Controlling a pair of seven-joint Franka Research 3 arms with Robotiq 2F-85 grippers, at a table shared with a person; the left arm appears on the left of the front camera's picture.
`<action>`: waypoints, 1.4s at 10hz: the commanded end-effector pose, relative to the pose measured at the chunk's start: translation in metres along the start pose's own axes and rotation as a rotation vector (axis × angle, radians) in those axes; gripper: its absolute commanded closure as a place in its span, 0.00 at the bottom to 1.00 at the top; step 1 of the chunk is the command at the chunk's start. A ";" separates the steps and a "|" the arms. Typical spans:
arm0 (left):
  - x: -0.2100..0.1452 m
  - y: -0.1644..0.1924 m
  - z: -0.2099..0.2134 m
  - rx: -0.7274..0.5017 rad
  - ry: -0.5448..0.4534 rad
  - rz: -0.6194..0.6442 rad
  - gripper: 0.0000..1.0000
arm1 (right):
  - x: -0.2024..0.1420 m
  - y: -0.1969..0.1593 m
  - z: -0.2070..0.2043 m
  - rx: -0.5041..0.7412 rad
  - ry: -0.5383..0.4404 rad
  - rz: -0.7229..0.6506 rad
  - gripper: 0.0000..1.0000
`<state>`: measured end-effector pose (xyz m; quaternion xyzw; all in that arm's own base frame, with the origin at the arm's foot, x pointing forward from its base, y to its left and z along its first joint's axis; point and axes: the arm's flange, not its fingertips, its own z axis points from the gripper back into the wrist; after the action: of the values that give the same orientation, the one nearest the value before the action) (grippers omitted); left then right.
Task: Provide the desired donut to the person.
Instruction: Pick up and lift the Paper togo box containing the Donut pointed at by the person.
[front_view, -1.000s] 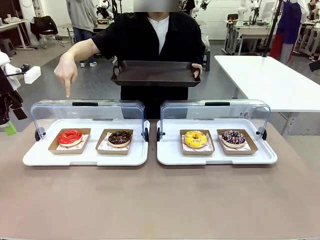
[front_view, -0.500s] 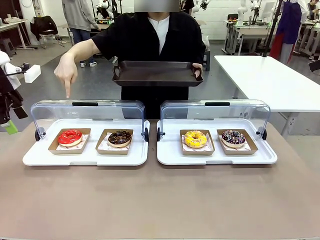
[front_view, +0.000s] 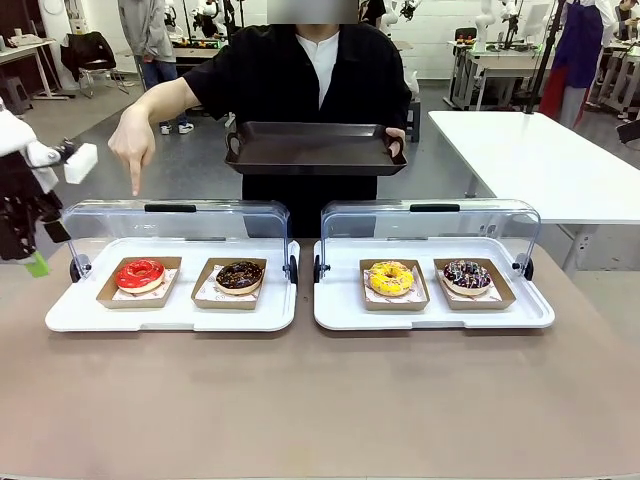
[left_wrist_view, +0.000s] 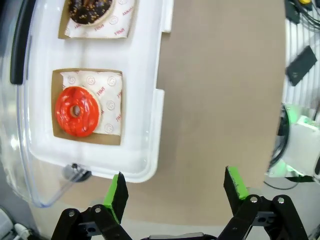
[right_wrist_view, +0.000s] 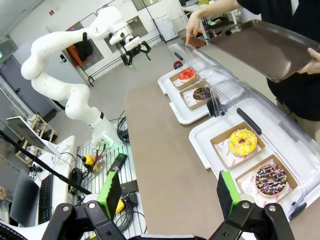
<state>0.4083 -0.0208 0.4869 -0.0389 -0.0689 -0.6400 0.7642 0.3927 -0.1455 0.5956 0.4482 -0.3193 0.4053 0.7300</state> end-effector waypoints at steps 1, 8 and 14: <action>0.003 0.005 -0.018 0.077 -0.014 -0.055 0.00 | 0.000 -0.001 -0.001 0.002 -0.008 0.003 0.00; 0.042 0.043 -0.092 0.042 -0.012 -0.146 0.00 | 0.000 -0.001 -0.001 0.002 -0.008 0.003 0.00; 0.059 0.072 -0.137 0.005 0.011 -0.253 0.00 | 0.000 -0.001 -0.001 0.002 -0.008 0.003 0.00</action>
<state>0.4899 -0.0888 0.3659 -0.0306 -0.0656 -0.7227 0.6874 0.3928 -0.1452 0.5957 0.4482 -0.3192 0.4055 0.7300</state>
